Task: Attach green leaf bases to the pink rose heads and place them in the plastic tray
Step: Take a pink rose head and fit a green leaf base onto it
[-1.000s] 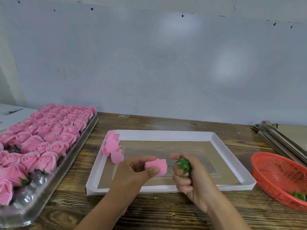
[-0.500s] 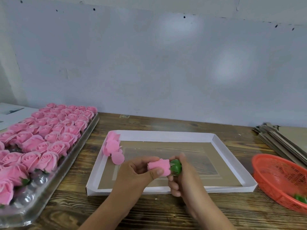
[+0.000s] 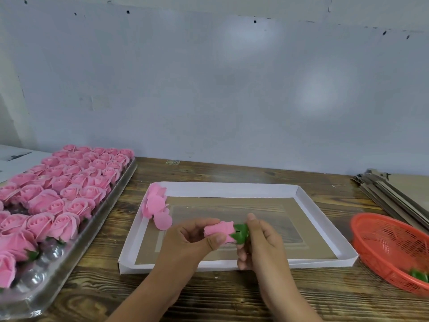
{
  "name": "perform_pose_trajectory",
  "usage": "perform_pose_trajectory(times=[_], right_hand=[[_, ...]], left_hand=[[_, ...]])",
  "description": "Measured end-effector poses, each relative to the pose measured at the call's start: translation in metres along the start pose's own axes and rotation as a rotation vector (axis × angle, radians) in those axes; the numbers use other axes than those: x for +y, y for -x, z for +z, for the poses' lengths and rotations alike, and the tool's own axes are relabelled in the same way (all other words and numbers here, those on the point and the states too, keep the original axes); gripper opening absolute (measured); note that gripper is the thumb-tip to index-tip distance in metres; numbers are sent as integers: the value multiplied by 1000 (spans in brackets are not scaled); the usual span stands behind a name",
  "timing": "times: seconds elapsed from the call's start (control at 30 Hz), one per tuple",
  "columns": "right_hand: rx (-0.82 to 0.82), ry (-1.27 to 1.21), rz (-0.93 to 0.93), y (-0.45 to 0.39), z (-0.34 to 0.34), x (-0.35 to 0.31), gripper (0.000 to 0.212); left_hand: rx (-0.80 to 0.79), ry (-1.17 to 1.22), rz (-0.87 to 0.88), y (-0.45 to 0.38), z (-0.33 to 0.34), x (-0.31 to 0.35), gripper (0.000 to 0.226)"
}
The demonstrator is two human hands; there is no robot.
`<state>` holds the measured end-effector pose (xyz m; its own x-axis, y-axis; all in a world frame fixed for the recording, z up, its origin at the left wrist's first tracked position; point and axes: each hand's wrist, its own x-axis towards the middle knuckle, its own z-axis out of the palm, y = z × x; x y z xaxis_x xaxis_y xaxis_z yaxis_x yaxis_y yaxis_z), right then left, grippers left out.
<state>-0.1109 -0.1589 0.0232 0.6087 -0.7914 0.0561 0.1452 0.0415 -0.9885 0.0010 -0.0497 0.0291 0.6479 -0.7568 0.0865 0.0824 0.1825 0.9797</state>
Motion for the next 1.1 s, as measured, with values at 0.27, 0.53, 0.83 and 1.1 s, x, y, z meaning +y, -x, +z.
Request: perform_pose_trajectory(times=[0.27,0.53,0.83,1.1], right_hand=[[6,-5,-112,1,-3,-3,20],[47,91,-150,3,-7,0,40],[105,32,-154,-3,-11,3,29],[-4,44,-120,-4,-10,9,29]], left_hand=[[32,-16,-10,-1,-2,-2,32],[69,-59,4,-2,-1,-4,34],[110,-50,-8,-4,-3,-6,38],[63,-16,-14,-4,-5,-8,36]])
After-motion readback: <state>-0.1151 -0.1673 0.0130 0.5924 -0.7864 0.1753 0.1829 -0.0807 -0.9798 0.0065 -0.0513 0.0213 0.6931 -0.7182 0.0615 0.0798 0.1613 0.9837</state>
